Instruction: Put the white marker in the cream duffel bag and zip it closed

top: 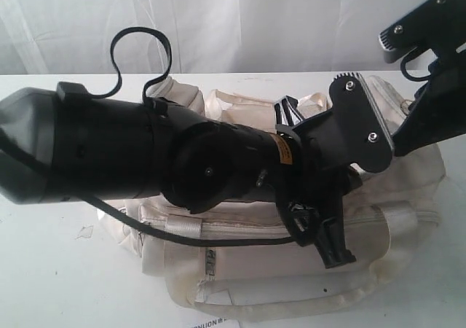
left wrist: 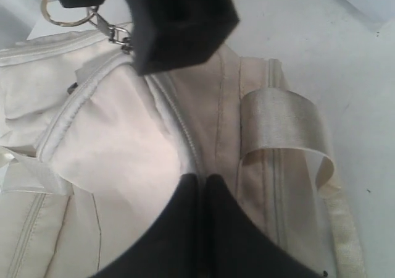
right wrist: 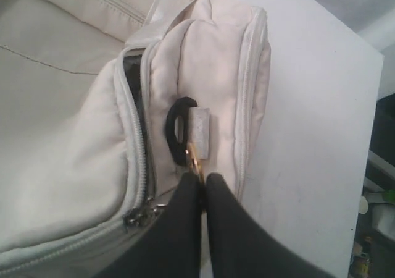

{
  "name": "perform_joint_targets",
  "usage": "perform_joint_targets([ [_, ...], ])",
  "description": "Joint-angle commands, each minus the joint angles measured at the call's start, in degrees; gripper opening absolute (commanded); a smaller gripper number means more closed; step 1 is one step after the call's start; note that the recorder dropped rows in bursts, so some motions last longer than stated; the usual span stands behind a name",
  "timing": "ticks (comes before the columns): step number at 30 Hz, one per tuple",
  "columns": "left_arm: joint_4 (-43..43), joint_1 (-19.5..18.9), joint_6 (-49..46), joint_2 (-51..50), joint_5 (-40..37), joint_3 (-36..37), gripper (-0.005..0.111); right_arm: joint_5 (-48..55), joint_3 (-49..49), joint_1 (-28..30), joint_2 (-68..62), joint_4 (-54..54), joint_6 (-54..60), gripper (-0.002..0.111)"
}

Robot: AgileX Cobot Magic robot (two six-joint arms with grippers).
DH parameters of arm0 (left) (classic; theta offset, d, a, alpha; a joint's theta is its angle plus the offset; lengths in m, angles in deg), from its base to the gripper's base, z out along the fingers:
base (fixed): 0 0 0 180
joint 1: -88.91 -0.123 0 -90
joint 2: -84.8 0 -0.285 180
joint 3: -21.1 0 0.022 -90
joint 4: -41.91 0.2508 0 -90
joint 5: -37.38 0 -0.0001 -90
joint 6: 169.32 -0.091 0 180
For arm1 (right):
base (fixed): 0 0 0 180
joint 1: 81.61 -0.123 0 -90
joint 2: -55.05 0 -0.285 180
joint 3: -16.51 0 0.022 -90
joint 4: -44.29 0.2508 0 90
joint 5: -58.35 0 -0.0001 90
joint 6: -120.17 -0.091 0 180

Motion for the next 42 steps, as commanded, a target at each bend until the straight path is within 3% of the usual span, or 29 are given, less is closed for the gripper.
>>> perform_joint_targets([
  [1,-0.69,1.51,0.54,0.37,-2.86,-0.35,0.0,-2.12,0.09,0.61,-0.83,-4.97,-0.58,0.0],
  [15,-0.69,2.63,0.54,0.48,-6.91,-0.35,0.0,-7.43,-2.91,6.21,-6.95,-7.67,-2.53,0.0],
  [35,-0.69,2.63,0.54,0.48,-8.36,-0.35,0.0,-10.21,-21.55,6.22,-24.08,-7.46,-2.73,0.0],
  [42,-0.69,2.63,0.54,0.48,-8.48,-0.35,0.0,-9.37,-22.73,6.22,-25.21,-6.23,-2.73,0.0],
])
